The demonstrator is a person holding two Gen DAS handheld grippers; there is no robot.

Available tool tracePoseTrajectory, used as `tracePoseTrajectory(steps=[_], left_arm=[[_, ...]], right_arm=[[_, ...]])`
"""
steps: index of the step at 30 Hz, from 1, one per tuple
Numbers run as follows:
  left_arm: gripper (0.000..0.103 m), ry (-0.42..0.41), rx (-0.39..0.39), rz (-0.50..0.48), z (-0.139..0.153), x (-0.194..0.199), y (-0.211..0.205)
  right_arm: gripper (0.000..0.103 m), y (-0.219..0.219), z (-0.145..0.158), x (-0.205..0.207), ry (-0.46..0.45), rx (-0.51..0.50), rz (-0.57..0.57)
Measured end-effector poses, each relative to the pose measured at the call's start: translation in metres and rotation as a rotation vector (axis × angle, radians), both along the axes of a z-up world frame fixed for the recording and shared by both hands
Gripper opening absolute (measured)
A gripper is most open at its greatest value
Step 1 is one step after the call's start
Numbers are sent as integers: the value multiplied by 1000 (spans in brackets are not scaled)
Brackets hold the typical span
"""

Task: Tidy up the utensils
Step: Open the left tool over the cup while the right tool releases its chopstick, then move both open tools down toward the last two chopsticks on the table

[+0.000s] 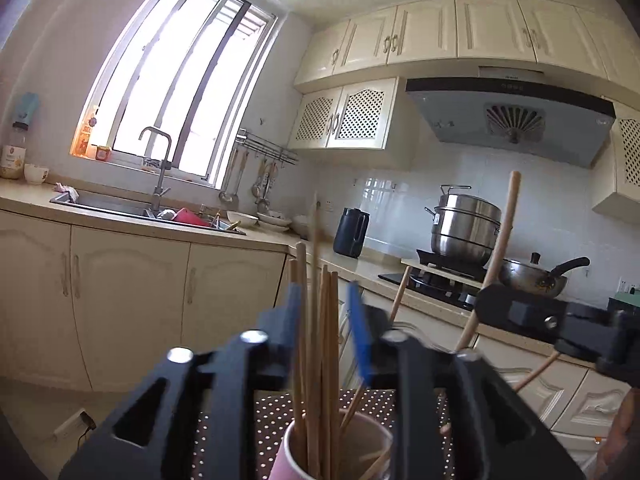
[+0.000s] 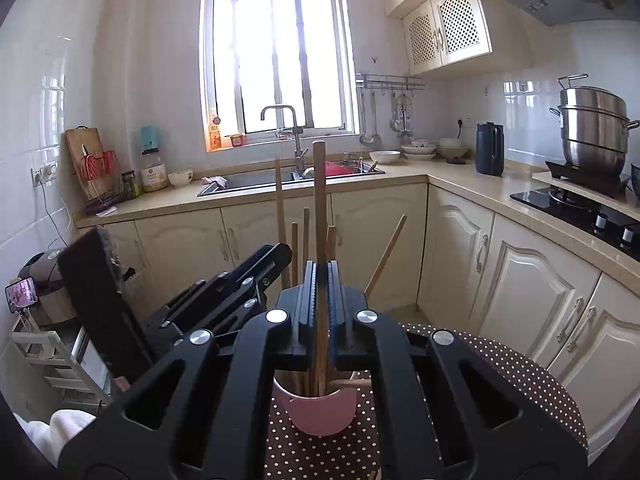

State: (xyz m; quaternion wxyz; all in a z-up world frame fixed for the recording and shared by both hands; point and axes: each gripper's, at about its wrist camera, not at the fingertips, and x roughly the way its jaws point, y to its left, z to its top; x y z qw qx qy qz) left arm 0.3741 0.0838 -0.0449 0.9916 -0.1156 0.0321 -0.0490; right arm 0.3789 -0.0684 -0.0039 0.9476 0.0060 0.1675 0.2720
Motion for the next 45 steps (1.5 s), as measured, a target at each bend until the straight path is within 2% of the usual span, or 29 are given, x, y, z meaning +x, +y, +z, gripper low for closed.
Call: tracePoseTrajectory(steps=[3, 5, 8, 10, 11, 12, 14, 24, 33, 45], left_arm=[[39, 12, 7, -6, 3, -12, 5], [49, 19, 0, -9, 5, -21, 9], [57, 22, 4, -8, 8, -36, 14], [62, 28, 9, 0, 11, -45, 19], [64, 29, 9, 0, 13, -49, 20], [65, 31, 8, 4, 15, -55, 24], [66, 40, 8, 11, 19, -61, 28], [69, 77, 36, 18, 34, -110, 39], [73, 150, 93, 19, 36, -150, 26], [74, 321, 155, -45, 11, -178, -11]], right_arm=[[6, 4, -2, -1, 10, -17, -16], [6, 7, -2, -4, 11, -26, -28], [6, 9, -1, -8, 10, -39, -47], [10, 9, -1, -12, 12, -50, -61], [18, 10, -1, -14, 16, -47, -63], [33, 10, 0, -16, 19, -43, -69], [55, 9, 3, -25, 1, -31, -84], [55, 12, 16, -66, -25, -57, -105], [55, 9, 19, -106, -12, -101, -93], [55, -23, -22, -142, 110, -183, -93]])
